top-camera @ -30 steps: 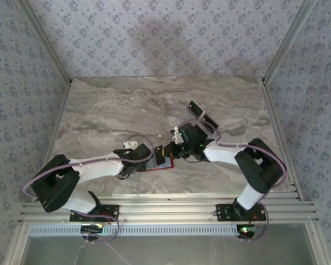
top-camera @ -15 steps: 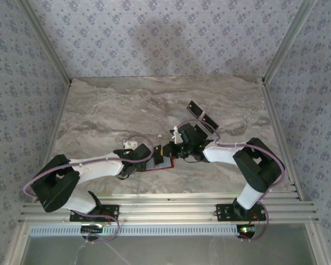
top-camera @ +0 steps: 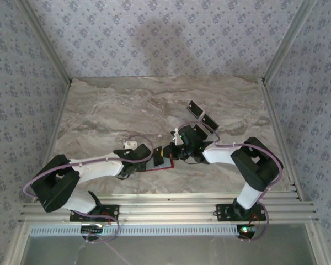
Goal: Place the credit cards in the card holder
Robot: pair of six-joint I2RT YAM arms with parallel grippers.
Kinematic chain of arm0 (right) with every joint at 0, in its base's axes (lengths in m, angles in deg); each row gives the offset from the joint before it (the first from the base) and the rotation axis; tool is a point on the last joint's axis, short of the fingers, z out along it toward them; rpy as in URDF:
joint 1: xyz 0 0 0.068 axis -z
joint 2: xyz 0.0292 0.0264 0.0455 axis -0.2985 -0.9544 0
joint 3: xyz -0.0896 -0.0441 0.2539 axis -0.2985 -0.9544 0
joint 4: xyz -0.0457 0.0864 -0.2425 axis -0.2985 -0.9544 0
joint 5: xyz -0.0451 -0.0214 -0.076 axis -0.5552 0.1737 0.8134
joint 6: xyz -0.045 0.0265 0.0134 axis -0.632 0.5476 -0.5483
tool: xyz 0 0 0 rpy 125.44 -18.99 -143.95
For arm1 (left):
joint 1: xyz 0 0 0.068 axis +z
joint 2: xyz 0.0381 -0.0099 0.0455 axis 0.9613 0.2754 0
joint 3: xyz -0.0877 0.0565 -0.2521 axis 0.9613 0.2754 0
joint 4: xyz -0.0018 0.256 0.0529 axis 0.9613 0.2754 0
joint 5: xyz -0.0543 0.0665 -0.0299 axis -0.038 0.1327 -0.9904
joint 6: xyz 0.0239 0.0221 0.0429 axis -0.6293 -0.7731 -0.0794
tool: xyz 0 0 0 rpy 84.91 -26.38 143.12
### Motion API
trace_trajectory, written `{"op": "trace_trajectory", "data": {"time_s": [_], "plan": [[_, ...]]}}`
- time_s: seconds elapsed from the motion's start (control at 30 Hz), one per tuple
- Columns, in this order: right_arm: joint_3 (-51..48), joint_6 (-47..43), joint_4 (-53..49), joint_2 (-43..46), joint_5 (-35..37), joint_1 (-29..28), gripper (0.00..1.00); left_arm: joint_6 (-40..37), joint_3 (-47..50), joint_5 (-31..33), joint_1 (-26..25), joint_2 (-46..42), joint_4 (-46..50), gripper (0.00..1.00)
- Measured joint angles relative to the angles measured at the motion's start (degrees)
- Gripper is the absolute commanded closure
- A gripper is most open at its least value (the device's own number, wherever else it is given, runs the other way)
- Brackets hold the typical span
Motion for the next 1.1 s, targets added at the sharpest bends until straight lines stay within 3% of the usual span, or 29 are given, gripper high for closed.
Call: {"op": "trace_trajectory", "data": {"time_s": [1.1], "plan": [[-2.7,3.7,6.1,-3.2,-0.6,0.1,1.00,0.0,0.0,0.2,-0.2,0.0,0.0,0.00]]}}
